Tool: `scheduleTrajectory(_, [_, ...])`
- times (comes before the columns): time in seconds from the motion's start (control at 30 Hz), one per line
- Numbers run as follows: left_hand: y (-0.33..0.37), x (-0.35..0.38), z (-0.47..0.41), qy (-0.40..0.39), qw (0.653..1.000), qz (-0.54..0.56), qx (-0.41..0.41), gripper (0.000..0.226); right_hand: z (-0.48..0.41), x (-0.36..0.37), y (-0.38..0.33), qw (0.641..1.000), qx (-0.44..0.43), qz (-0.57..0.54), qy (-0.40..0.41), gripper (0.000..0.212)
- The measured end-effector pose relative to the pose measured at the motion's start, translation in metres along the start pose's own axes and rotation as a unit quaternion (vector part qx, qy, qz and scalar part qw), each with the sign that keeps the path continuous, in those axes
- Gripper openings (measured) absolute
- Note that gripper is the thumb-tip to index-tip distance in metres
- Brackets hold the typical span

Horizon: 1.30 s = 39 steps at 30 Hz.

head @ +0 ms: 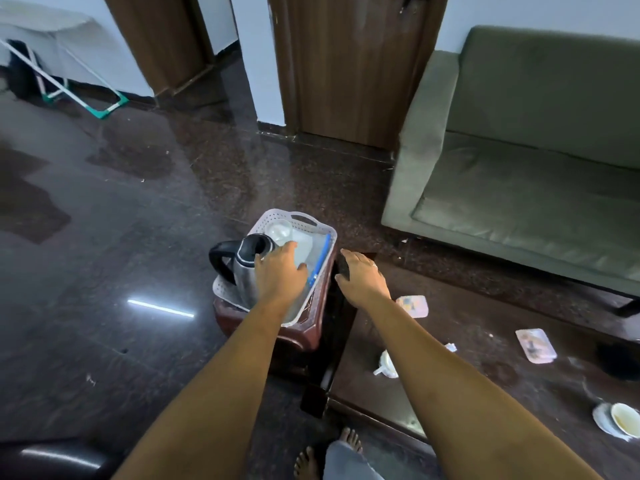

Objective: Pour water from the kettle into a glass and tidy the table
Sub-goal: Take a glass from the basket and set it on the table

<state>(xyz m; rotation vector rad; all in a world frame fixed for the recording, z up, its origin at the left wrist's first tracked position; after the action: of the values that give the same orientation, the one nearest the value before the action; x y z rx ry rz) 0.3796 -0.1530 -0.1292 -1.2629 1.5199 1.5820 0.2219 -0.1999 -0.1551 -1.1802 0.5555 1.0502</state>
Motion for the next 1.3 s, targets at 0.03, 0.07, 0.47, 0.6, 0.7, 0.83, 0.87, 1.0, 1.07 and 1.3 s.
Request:
scheduleTrajectory(0.03, [-0.005, -0.004, -0.005, 0.013, 1.0, 0.013, -0.006, 0.044, -0.006, 0.003, -0.005, 1.0, 0.001, -0.001, -0.011, 0.058])
scheduleTrajectory(0.07, [-0.008, -0.008, -0.011, 0.021, 0.999, 0.026, -0.009, 0.042, -0.012, 0.005, -0.01, 1.0, 0.0, -0.002, -0.021, 0.058])
scheduleTrajectory(0.47, [-0.077, -0.02, -0.083, 0.017, 0.983, 0.144, -0.115, 0.024, -0.082, 0.014, -0.056, 0.993, -0.013, -0.062, -0.099, 0.053])
scheduleTrajectory(0.6, [-0.095, -0.012, -0.111, -0.01, 0.978, 0.164, -0.128, 0.024, -0.111, 0.021, -0.063, 0.992, -0.01, -0.071, -0.102, 0.054])
scheduleTrajectory(0.7, [-0.112, -0.003, -0.136, -0.04, 0.973, 0.175, -0.143, 0.028, -0.135, 0.034, -0.066, 0.99, 0.0, -0.081, -0.113, 0.055])
scheduleTrajectory(0.83, [-0.141, 0.018, -0.166, -0.103, 0.969, 0.166, -0.154, 0.03, -0.165, 0.056, -0.073, 0.989, 0.019, -0.077, -0.128, 0.056])
scheduleTrajectory(0.87, [-0.149, 0.025, -0.174, -0.126, 0.967, 0.159, -0.154, 0.031, -0.172, 0.063, -0.075, 0.988, 0.022, -0.072, -0.136, 0.056])
scheduleTrajectory(1.0, [-0.179, 0.056, -0.197, -0.233, 0.951, 0.124, -0.16, 0.037, -0.2, 0.091, -0.084, 0.986, 0.035, -0.039, -0.161, 0.06])
scheduleTrajectory(1.07, [-0.192, 0.073, -0.205, -0.272, 0.943, 0.099, -0.164, 0.039, -0.214, 0.103, -0.087, 0.986, 0.037, -0.019, -0.161, 0.062])
scheduleTrajectory(1.3, [-0.21, 0.129, -0.229, -0.357, 0.919, 0.092, -0.143, 0.044, -0.255, 0.142, -0.1, 0.984, 0.043, 0.04, -0.17, 0.082])
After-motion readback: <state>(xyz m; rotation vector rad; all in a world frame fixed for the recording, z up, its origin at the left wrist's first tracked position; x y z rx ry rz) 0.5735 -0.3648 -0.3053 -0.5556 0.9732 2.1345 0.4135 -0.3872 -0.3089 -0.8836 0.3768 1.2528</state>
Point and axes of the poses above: each hand's wrist, its own z-axis away from the middle knuckle, its own x-axis out of the palm, y = z × x, the point moved 5 cm from there along -z, towards the middle knuckle, and after that the axes turned 12 degrees about x, right-handed, at the moved point
